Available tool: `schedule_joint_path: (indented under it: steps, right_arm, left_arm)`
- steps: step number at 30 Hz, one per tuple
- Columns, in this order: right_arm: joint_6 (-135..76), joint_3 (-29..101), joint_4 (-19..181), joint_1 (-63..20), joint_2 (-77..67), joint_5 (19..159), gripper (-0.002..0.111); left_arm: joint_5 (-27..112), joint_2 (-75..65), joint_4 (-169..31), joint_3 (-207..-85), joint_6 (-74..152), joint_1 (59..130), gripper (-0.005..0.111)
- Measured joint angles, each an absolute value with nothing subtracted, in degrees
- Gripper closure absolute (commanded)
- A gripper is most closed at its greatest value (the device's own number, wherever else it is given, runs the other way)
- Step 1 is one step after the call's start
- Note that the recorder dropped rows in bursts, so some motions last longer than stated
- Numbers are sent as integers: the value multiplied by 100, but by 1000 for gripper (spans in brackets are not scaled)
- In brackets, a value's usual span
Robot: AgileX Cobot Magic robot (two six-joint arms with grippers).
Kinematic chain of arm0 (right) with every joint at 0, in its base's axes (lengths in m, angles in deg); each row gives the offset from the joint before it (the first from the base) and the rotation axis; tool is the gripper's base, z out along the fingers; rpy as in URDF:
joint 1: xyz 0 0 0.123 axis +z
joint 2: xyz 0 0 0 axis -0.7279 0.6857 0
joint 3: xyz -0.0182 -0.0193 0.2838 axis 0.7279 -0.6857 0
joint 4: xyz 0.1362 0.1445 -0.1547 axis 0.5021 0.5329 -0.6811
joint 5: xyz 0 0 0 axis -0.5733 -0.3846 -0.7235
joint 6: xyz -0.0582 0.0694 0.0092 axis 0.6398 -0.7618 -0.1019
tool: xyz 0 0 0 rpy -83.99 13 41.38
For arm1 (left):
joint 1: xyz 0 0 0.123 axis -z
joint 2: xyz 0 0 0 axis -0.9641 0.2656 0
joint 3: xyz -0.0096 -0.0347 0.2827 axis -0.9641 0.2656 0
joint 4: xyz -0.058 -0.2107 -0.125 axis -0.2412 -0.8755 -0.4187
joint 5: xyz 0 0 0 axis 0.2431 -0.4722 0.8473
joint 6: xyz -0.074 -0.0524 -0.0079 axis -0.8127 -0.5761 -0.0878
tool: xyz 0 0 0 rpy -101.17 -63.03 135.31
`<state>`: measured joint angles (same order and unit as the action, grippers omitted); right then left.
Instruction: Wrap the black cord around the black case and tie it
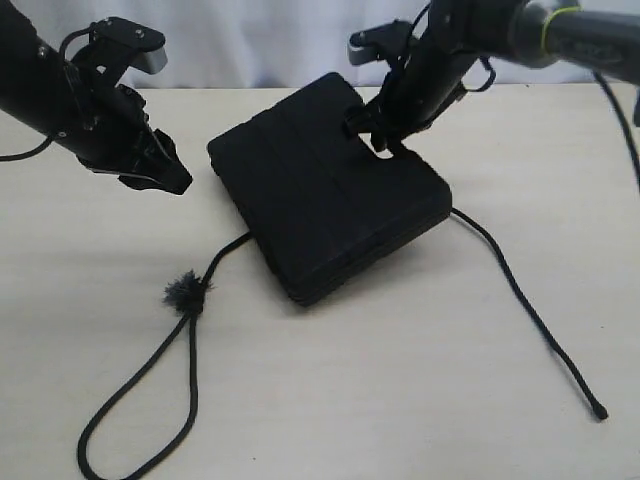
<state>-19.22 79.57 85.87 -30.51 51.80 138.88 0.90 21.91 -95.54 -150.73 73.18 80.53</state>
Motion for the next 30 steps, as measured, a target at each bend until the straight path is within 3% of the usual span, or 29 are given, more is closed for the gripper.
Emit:
schedule_joint_path:
  steps: [10, 19, 30]
  right_arm:
    - [-1888, 7957, 8455, -2797, 3795, 14702, 104]
    - [-1888, 7818, 8390, -2213, 3639, 14797, 104]
    - [-1877, 7693, 8542, -2145, 3591, 14803, 104]
  left_arm:
    - [60, 2427, -10956, -15073, 8568, 8053, 65]
    - [-96, 3004, -12155, -15073, 10287, 8053, 65]
    - [75, 3133, -13941, -15073, 12382, 8053, 65]
